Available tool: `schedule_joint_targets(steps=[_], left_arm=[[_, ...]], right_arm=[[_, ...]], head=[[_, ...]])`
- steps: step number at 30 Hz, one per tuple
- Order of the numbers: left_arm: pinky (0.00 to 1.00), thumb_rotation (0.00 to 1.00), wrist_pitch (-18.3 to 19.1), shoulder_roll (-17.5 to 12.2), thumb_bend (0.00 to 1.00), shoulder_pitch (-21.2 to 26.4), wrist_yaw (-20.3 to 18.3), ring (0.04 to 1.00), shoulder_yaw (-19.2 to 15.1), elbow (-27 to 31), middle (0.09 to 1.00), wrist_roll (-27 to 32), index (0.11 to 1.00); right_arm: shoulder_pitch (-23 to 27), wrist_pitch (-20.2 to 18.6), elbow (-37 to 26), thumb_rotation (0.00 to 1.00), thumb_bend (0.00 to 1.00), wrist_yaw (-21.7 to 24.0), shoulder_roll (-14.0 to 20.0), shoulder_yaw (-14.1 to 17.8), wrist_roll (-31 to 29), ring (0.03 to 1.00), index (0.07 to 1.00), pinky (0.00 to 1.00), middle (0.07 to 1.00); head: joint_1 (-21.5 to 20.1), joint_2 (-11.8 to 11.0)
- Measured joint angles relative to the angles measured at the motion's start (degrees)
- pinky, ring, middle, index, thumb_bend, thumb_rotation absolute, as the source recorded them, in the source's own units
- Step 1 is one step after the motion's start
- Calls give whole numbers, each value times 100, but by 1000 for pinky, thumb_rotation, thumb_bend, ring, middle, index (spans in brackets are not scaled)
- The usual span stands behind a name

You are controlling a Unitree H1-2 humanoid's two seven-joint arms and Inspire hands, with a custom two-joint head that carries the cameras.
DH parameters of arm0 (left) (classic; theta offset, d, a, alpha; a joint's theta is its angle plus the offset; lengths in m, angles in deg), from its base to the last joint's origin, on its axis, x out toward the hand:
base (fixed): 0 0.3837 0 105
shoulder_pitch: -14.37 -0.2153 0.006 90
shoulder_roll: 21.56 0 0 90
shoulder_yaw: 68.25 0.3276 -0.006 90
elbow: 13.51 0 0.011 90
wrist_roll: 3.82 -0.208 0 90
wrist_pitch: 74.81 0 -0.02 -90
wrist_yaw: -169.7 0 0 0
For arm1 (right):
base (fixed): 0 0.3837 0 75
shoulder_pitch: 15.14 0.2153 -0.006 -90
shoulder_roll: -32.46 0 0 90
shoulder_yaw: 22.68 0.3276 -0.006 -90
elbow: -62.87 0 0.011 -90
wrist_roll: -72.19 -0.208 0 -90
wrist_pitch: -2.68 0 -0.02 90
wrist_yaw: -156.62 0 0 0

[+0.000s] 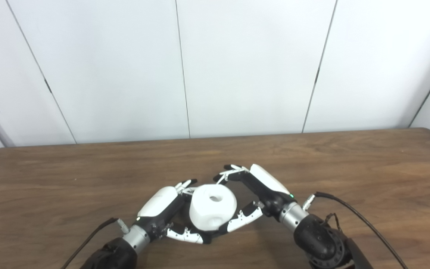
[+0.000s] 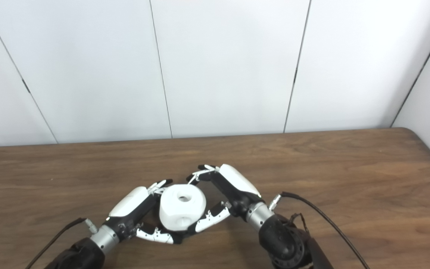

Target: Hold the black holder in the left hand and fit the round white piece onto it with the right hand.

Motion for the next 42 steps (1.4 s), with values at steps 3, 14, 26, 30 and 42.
schedule_joint_targets(steps=[3,14,26,30,42], left_arm=[[1000,55,32,2,524,-13,0,1000,0,30,865,0,481],[1000,55,144,4,524,-30,-31,1000,14,128,866,0,481],[1000,55,179,19,524,-29,-117,1000,9,171,866,-12,481],[1000,56,191,27,524,-35,-137,1000,9,195,864,-20,481],[1000,56,258,38,524,-54,-167,1000,9,275,867,-58,481]], right_arm=[[11,10,10,140,526,-3,1,7,-1,949,480,1000,793],[71,174,108,141,525,-2,15,49,-51,944,480,1000,792],[94,220,61,140,525,67,129,21,20,946,479,1000,788],[105,221,32,140,526,128,180,-6,31,942,479,1000,788],[295,-226,-251,364,956,827,482,-220,255,1000,767,1000,924]], head=[[0,0],[0,44],[18,123],[35,149],[105,176]])
